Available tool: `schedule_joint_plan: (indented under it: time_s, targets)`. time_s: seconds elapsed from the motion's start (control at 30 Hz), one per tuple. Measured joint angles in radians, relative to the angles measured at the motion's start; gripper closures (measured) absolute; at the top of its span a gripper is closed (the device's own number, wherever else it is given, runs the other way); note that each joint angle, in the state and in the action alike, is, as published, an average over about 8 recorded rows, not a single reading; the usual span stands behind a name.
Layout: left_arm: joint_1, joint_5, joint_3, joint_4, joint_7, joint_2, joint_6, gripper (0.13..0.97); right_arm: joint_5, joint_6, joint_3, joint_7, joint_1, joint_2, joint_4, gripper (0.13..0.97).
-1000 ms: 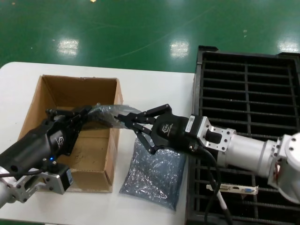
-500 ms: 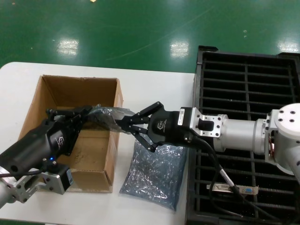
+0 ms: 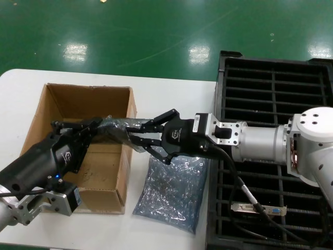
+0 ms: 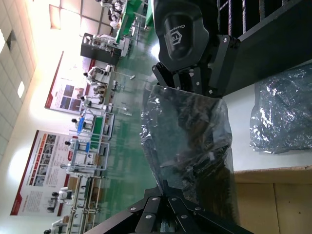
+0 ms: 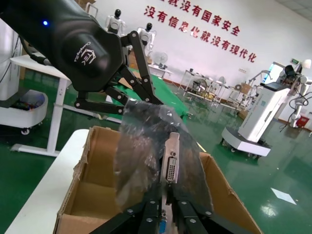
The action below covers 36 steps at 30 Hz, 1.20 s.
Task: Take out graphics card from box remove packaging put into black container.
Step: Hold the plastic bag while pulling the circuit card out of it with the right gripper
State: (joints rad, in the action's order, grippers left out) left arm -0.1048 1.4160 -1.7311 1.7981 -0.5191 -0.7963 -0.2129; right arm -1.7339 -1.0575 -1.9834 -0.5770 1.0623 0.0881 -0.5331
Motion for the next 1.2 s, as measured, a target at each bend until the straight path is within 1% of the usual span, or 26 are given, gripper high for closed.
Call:
schedule_joint_plan:
  time_s: [0.1,0.37,0.4,0.67,0.9,0.97,1.1,1.2]
  targets:
    - [0.000,0.000,0.000,0.000,0.000,0.000,0.000,0.958,0.003,-0.007,0.005,-0.005,0.005,-0.005,0.015,0.931]
    - [0.000,0.000,0.000,0.000,0.000,0.000,0.000,0.958,0.007,-0.022,0.019,-0.015,0.011,-0.013,0.043,0.835]
    - [0.000,0.000,0.000,0.000,0.000,0.000,0.000,0.958,0.006,-0.023,0.023,-0.017,0.014,-0.016,0.051,0.835]
    - [0.000,0.000,0.000,0.000,0.000,0.000,0.000,0.958,-0.007,-0.022,0.056,-0.048,0.066,-0.057,0.176,0.784]
    - [0.000,0.000,0.000,0.000,0.000,0.000,0.000,0.958,-0.052,-0.017,0.047,-0.078,0.112,-0.082,0.285,0.837]
    - [0.000,0.000,0.000,0.000,0.000,0.000,0.000,0.958,-0.070,-0.014,0.034,-0.083,0.119,-0.085,0.302,0.854]
    - [0.000,0.000,0.000,0.000,0.000,0.000,0.000,0.958,-0.102,-0.011,0.010,-0.089,0.129,-0.087,0.324,0.854]
    - [0.000,0.000,0.000,0.000,0.000,0.000,0.000,0.958,-0.115,-0.011,0.002,-0.091,0.133,-0.087,0.332,0.875]
